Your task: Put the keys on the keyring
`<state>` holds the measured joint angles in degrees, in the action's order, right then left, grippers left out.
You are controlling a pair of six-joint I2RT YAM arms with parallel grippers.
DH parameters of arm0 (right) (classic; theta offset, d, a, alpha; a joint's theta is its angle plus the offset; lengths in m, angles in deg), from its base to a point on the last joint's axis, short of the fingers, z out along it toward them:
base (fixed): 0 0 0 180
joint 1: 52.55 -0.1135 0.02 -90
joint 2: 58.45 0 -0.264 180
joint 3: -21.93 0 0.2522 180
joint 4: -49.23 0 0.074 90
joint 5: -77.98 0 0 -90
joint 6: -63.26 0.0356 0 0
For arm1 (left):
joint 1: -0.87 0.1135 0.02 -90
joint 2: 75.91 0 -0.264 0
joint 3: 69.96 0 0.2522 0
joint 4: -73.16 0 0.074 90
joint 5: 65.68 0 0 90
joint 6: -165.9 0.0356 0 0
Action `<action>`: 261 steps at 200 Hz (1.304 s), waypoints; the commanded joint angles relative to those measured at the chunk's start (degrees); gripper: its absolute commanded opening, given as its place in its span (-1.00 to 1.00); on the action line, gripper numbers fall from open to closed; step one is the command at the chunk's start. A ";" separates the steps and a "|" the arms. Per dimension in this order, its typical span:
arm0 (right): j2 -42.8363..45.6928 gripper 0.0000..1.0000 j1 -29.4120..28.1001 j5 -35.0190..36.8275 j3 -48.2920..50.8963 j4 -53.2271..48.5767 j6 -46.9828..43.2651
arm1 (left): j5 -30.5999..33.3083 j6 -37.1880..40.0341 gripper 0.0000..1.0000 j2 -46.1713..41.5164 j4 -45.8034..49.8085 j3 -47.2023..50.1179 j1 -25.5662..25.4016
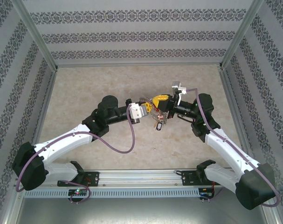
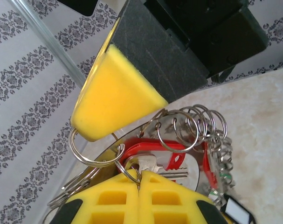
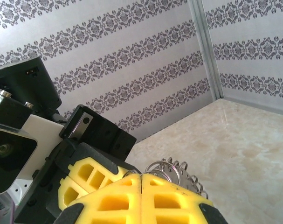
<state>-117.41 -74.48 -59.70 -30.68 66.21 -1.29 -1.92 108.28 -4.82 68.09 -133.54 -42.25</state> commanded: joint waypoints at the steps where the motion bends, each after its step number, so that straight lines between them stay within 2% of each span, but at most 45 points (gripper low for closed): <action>1: 0.84 -1.00 -0.79 5.87 0.39 7.67 2.33 | -2.89 -2.66 -0.90 1.10 0.27 -0.72 -0.94; 12: 0.76 -1.00 -1.56 6.16 0.53 8.32 3.00 | -2.41 -3.01 -0.79 1.24 0.65 -0.95 -0.96; 18: 0.76 -1.00 -1.92 6.18 0.44 8.29 2.98 | -2.00 -3.46 -0.62 1.24 0.42 -0.77 -0.92; 30: 0.80 -1.00 -2.32 6.00 0.46 8.06 3.02 | -1.57 -3.73 -0.52 0.90 0.83 -0.81 -0.86; 61: 0.95 -1.00 -2.15 5.54 1.08 7.65 2.33 | 2.26 -5.07 -0.48 -1.14 2.43 -0.08 -0.57; 101: 0.71 -1.00 -2.15 2.62 1.15 6.81 0.57 | 3.67 -14.47 -0.31 -5.99 -1.41 2.69 2.71; 127: 0.55 -1.00 -2.36 0.33 0.98 4.66 -1.78 | 4.05 -19.07 -0.21 -6.84 0.15 0.62 4.47; 173: -0.43 -1.00 -2.72 -1.61 0.54 3.95 -3.20 | -0.83 -21.39 -0.21 -4.30 3.65 -3.71 5.32; 214: -0.37 -1.00 -2.93 -1.88 -0.06 1.83 -5.42 | -10.64 -20.95 -0.43 -1.29 8.08 -6.89 5.31; 232: -0.91 -1.00 -3.05 -2.34 -0.64 1.65 -6.07 | -10.52 -21.43 -0.51 -0.90 10.09 -6.78 5.32; 261: -1.30 -1.00 -3.28 -2.68 -1.27 1.49 -6.63 | -7.88 -22.11 -0.48 -1.66 9.86 -5.86 5.28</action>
<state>-118.63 -77.08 -60.77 -29.80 65.49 -5.97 -9.39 87.80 -5.87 76.33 -138.83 -37.37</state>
